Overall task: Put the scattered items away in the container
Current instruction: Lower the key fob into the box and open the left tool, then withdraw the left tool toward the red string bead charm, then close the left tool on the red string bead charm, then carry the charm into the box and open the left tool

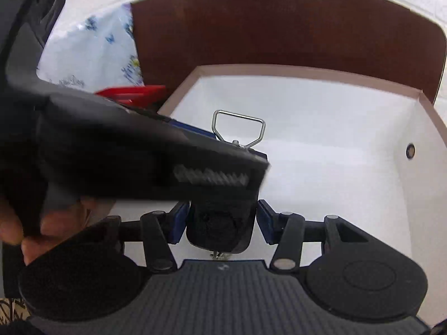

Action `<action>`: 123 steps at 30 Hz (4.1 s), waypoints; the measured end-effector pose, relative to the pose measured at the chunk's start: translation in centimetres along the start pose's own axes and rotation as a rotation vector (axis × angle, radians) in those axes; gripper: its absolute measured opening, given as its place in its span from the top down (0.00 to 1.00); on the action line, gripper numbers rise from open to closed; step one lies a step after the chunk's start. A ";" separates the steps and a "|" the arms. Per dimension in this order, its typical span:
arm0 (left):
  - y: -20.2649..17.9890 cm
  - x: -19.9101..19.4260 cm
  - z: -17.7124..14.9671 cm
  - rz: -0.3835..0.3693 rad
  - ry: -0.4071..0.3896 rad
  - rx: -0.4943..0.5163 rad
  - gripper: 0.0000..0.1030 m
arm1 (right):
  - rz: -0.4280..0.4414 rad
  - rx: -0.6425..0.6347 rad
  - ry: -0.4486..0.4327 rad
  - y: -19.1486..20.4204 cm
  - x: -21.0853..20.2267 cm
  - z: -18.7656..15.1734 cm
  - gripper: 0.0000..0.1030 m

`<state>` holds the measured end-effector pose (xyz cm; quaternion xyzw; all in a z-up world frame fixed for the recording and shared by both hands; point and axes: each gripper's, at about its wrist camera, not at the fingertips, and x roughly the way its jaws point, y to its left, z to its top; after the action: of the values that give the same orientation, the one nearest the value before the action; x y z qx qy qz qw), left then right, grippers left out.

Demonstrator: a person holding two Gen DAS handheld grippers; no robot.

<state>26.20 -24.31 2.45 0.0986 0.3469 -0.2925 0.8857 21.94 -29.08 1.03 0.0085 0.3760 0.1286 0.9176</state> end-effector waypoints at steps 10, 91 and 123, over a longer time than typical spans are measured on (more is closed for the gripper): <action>0.8 -0.9 -0.2 -0.033 -0.010 -0.010 0.11 | 0.002 0.068 0.045 -0.3 0.7 0.9 0.46; 3.5 -12.2 -23.8 -0.068 -0.030 -0.322 0.77 | 0.184 -0.333 -0.098 12.4 -3.5 -16.8 0.43; 6.7 -10.7 -23.1 -0.132 -0.008 -0.518 0.98 | 0.039 -0.226 -0.099 15.7 -5.1 -18.3 1.00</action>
<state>11.00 -5.33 -7.65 -0.1554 0.4123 -0.2516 0.8617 2.20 -16.58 -6.81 -0.0815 0.3132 0.1873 0.9275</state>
